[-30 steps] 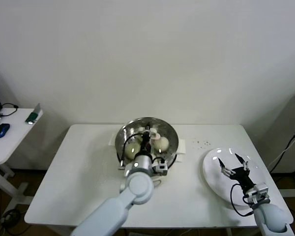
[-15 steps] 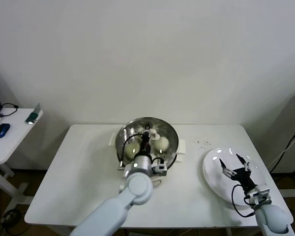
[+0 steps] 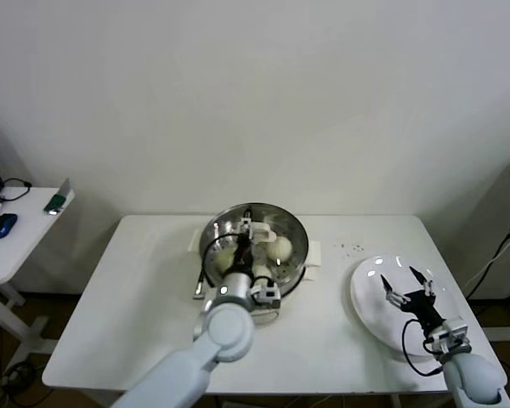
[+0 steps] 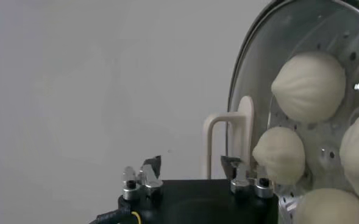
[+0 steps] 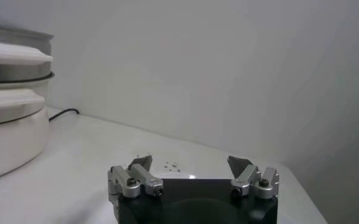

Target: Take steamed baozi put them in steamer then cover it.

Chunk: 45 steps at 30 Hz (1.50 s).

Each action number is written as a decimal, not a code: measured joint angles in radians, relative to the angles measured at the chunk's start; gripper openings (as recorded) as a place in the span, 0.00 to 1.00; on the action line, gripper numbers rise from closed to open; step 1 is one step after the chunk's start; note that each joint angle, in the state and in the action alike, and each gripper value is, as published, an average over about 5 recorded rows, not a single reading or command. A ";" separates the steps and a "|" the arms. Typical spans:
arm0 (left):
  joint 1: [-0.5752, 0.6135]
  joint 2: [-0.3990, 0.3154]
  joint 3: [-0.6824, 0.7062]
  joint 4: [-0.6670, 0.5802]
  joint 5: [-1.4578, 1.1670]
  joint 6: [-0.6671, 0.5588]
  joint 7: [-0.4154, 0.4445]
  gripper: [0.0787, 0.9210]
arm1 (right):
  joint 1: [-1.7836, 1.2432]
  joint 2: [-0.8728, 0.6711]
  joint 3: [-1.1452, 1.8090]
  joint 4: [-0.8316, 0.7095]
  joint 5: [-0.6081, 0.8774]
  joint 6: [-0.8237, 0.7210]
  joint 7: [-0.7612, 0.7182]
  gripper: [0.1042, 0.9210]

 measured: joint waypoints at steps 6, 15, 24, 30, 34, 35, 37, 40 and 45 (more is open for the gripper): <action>0.039 0.034 -0.019 -0.082 -0.025 0.000 -0.002 0.87 | 0.001 -0.001 -0.001 0.011 -0.021 -0.044 0.022 0.88; 0.161 0.105 -0.098 -0.222 -0.102 0.000 -0.040 0.88 | 0.005 0.002 0.004 0.031 -0.031 -0.092 0.049 0.88; 0.347 0.156 -0.266 -0.315 -0.292 -0.006 -0.166 0.88 | 0.004 0.004 -0.007 0.058 -0.023 -0.108 0.066 0.88; 0.465 0.144 -0.436 -0.328 -0.493 -0.127 -0.276 0.88 | -0.001 0.011 -0.016 0.085 -0.028 -0.112 0.077 0.88; 0.539 0.117 -0.564 -0.318 -0.648 -0.271 -0.330 0.88 | -0.007 0.017 -0.018 0.096 -0.027 -0.114 0.077 0.88; 0.556 0.108 -0.596 -0.313 -0.688 -0.308 -0.339 0.88 | -0.010 0.019 -0.018 0.100 -0.027 -0.115 0.076 0.88; 0.587 0.086 -0.657 -0.298 -0.772 -0.379 -0.356 0.88 | -0.014 0.023 -0.020 0.107 -0.026 -0.116 0.074 0.88; 0.629 0.051 -0.739 -0.266 -0.895 -0.476 -0.374 0.88 | -0.023 0.029 -0.020 0.119 -0.023 -0.117 0.068 0.88; 0.688 -0.008 -0.841 -0.197 -1.067 -0.602 -0.384 0.88 | -0.040 0.039 -0.016 0.138 -0.013 -0.115 0.056 0.88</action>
